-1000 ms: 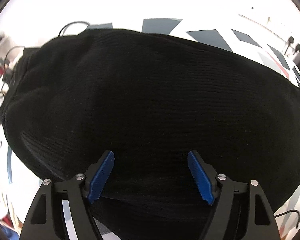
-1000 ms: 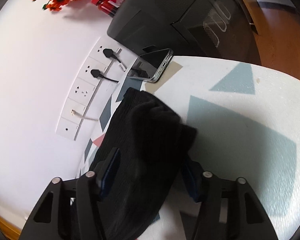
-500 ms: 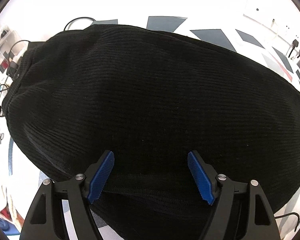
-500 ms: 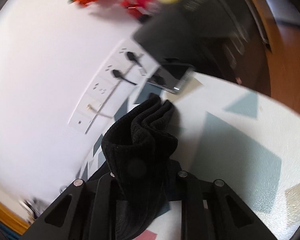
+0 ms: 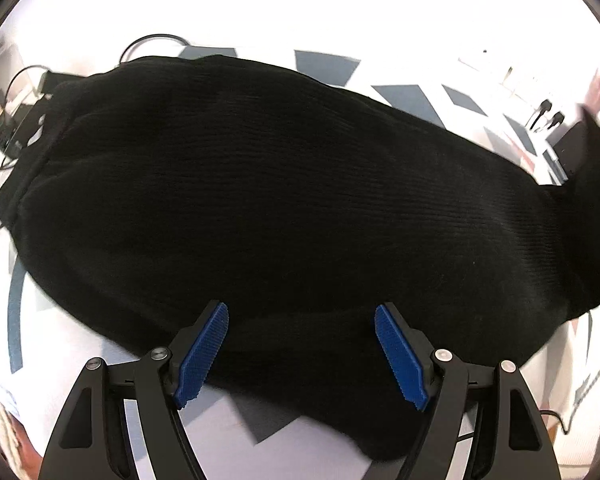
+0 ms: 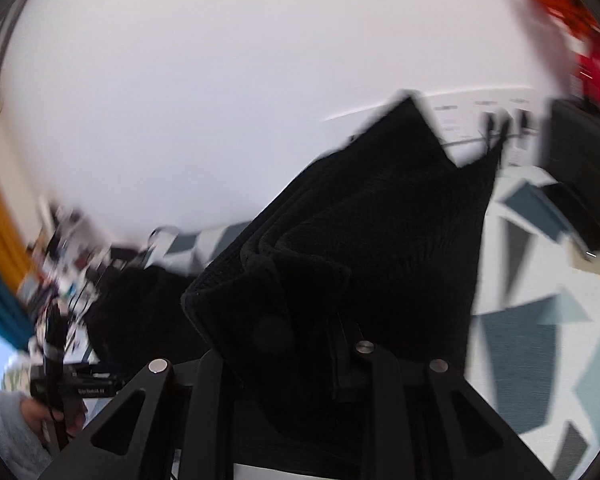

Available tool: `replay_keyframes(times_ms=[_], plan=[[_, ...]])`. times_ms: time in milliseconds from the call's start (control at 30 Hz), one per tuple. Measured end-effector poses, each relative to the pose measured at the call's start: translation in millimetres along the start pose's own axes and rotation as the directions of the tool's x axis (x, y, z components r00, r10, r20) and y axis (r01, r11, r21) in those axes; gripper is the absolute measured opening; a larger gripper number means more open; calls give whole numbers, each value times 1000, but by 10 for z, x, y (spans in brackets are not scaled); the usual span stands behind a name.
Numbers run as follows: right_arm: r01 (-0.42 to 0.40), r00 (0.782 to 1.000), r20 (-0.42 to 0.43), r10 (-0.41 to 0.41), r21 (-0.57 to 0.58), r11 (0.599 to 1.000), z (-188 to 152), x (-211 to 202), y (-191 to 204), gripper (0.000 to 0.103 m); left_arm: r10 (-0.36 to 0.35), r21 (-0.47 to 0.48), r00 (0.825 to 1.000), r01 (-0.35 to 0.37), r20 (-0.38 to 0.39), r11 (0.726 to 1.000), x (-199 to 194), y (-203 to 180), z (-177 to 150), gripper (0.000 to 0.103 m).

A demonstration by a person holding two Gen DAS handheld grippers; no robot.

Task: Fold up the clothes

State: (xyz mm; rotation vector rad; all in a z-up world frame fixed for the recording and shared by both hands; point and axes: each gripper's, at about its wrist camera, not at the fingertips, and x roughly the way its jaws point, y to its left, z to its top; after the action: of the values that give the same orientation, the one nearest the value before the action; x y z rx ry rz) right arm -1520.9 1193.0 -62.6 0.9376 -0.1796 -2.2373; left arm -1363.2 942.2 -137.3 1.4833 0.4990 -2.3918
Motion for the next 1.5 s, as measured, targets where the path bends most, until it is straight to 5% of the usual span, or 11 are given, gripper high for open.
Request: replay_keyframes(times_ms=[200, 300, 400, 500, 733, 867, 1100, 1233, 1400, 1500], plan=[[-81, 982, -183, 48, -178, 981, -315, 729, 945, 21, -53, -75, 999, 53, 0, 996, -50, 562, 35, 76], [-81, 938, -344, -40, -330, 941, -785, 1224, 1332, 21, -78, -118, 997, 77, -10, 990, -49, 721, -4, 76], [-27, 938, -325, -121, -416, 909, -1001, 1260, 1503, 23, -121, -134, 993, 120, -4, 984, -60, 772, -2, 76], [-41, 932, -357, -64, -277, 960, -874, 1214, 1358, 26, -150, -122, 989, 149, 2, 981, -46, 809, 42, 76], [-96, 921, -386, -48, -345, 934, -774, 937, 1472, 40, -262, -111, 965, 259, -12, 960, -27, 732, 365, 76], [-126, 919, -394, -16, -330, 936, -811, 752, 1435, 58, -357, -129, 933, 347, -56, 929, 129, 536, 574, 76], [-186, 911, -409, 58, -279, 942, -858, 486, 1313, 58, -483, -183, 863, 456, -150, 871, 477, 214, 1007, 76], [-210, 921, -373, 112, -235, 949, -790, 276, 1119, 64, -466, -149, 865, 443, -188, 884, 475, 147, 1104, 76], [-133, 948, -308, 76, -168, 977, -728, 490, 905, 67, -437, -131, 865, 417, -247, 899, 622, 57, 1146, 76], [-224, 917, -363, 167, -121, 967, -774, 635, 967, 67, -443, -136, 858, 422, -260, 896, 657, 52, 1143, 76]])
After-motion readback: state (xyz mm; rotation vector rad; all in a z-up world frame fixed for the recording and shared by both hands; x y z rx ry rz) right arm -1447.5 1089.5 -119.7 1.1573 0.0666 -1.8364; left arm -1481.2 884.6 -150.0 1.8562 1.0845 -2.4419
